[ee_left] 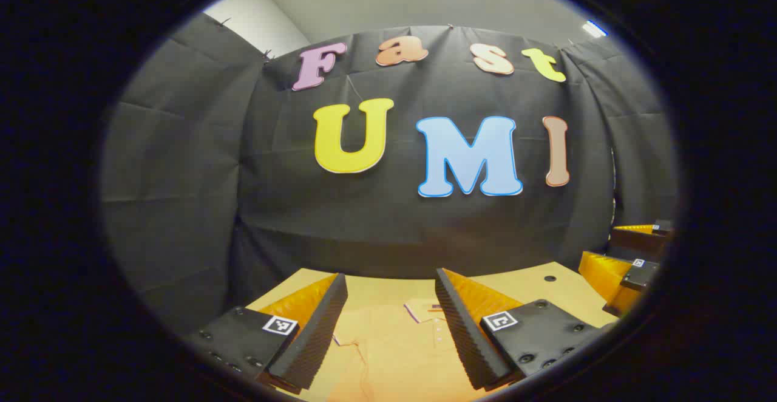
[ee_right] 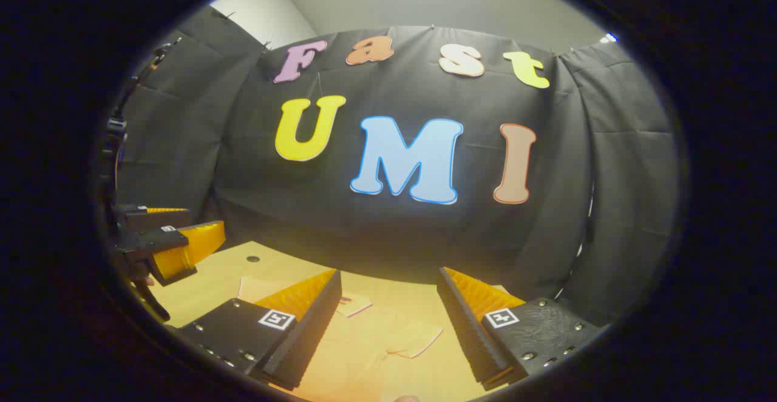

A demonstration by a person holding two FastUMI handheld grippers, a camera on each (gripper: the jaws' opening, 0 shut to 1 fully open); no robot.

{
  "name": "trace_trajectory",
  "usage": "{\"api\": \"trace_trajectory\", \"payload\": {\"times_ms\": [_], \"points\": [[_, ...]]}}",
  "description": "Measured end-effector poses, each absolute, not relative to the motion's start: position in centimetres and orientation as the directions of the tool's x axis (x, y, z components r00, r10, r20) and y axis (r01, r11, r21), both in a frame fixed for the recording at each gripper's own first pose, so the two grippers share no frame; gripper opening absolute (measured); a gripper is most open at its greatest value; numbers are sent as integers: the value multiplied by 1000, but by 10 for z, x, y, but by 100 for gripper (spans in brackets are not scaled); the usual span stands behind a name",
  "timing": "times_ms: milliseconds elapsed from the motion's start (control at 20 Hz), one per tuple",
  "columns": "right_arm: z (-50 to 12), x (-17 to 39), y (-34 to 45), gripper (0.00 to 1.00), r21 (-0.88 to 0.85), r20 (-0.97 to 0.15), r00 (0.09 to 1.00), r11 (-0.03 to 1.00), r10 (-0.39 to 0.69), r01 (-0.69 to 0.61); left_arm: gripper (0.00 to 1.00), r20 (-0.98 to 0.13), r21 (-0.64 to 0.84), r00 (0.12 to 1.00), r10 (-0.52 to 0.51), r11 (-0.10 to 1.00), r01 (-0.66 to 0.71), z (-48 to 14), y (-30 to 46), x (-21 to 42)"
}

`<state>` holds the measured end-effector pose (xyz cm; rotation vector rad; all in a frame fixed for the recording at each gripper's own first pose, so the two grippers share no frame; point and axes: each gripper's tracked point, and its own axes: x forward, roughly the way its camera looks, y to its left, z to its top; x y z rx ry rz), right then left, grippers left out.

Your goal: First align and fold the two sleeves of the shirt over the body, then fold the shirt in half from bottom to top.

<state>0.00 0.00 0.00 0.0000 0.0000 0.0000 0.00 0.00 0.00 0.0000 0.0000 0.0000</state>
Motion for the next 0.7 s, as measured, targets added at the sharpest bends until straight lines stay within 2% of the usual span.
{"api": "trace_trajectory", "payload": {"times_ms": [200, 700], "points": [[-12, 11, -1, 98, 1, -41, 999, 1000, -29, 29, 96, -5, 10, 1000, -26, 1000, 26, 1, 0, 10], [-13, 22, -6, 98, 28, -50, 996, 997, -68, 70, 96, 14, 23, 998, -69, 997, 69, 2, -5, 20]]}}
